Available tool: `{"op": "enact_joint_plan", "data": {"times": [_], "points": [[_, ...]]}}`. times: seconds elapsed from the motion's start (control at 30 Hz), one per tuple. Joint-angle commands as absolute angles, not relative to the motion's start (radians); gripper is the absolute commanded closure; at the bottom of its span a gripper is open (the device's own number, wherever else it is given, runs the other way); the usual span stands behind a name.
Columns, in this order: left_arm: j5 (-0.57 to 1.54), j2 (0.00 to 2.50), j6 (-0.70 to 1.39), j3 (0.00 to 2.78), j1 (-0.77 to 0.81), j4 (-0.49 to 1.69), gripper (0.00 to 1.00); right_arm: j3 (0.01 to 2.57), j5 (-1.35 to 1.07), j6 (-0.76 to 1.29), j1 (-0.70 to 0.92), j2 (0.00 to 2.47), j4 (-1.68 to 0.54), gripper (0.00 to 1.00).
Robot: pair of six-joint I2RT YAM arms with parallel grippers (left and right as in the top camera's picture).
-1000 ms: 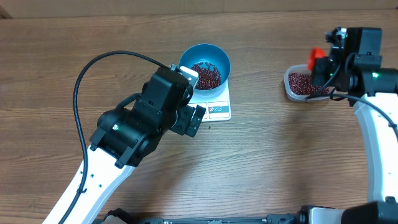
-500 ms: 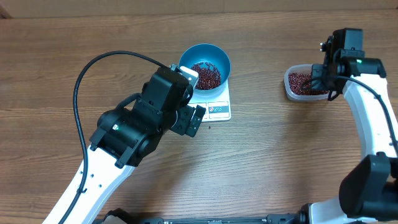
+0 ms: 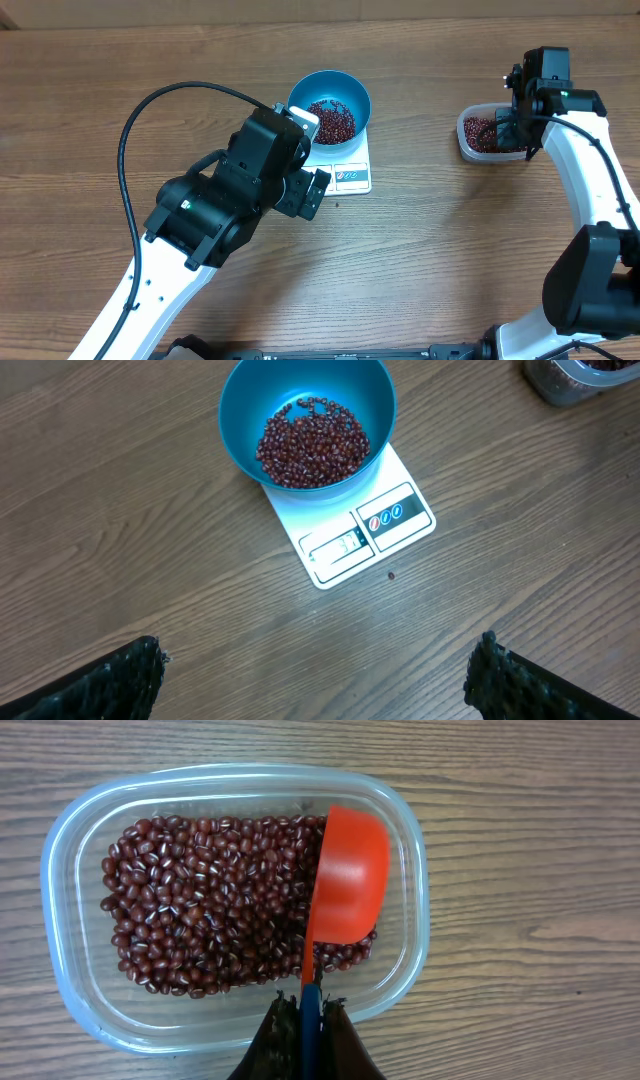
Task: Scoop item into bowl and weigh 150g on scale
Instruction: 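Move the empty scoop back over the bean tub with the right gripper, then lower the red scoop into the beans and drag it through them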
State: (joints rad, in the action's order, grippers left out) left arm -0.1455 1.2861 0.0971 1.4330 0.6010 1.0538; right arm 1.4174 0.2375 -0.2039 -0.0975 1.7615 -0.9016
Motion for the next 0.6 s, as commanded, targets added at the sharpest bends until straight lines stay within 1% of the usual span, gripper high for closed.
{"op": "enact_joint_plan", "data": {"times": [0.0,0.3,0.57], "points": [[-0.137,1.291,0.082,1.437,0.594,1.051,0.0,1.414,0.242,-0.246,-0.08,1.777,-0.903,0.96],[-0.137,1.291,0.082,1.437,0.594,1.051,0.0,1.414,0.144,-0.292,-0.051,1.797,-0.92,0.96],[-0.137,1.291,0.082,1.437,0.594,1.051,0.0,1.415,-0.003,-0.319,-0.061,1.797,-0.926,0.96]]}}
